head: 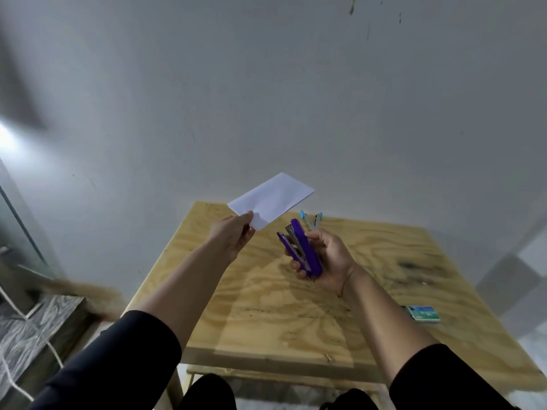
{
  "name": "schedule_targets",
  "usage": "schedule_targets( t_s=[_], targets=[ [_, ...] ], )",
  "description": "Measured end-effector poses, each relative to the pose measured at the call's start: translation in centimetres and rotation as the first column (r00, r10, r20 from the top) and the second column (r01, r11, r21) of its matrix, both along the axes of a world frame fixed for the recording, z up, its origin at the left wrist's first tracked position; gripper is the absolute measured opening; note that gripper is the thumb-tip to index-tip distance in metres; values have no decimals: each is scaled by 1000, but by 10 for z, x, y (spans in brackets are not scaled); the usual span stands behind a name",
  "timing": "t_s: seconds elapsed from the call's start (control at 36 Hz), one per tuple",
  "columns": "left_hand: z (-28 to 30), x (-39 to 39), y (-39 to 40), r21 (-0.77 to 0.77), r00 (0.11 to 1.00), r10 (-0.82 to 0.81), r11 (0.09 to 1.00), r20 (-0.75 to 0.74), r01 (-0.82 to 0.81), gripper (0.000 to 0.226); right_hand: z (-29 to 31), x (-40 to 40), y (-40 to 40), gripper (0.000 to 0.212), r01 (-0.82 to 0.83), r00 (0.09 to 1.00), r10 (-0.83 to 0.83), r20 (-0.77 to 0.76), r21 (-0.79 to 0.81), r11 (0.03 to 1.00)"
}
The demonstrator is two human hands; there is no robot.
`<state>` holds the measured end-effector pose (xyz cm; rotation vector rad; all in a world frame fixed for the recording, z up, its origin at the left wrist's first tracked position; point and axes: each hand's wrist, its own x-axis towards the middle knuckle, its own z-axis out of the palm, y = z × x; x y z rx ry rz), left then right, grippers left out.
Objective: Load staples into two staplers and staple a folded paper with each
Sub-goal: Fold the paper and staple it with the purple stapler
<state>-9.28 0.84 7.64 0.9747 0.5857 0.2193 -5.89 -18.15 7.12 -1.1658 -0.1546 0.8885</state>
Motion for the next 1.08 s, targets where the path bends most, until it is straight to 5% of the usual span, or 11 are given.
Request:
schedule_targets(
  t_s=[0.31, 0.53, 1.08],
  targets=[
    [-1, 8, -21, 169, 999, 38, 985, -9, -36, 13, 2, 3, -3, 44, -19, 976, 43, 215, -112, 994],
    [-3, 9, -26, 336, 1000, 5, 942, 20, -12, 13, 2, 5, 5, 43, -15, 979, 43, 201, -140, 990],
    [-5, 16, -22, 345, 999, -23, 938, 42, 7, 6, 8, 2, 15, 23, 118, 965, -52, 255, -251, 961]
  ],
)
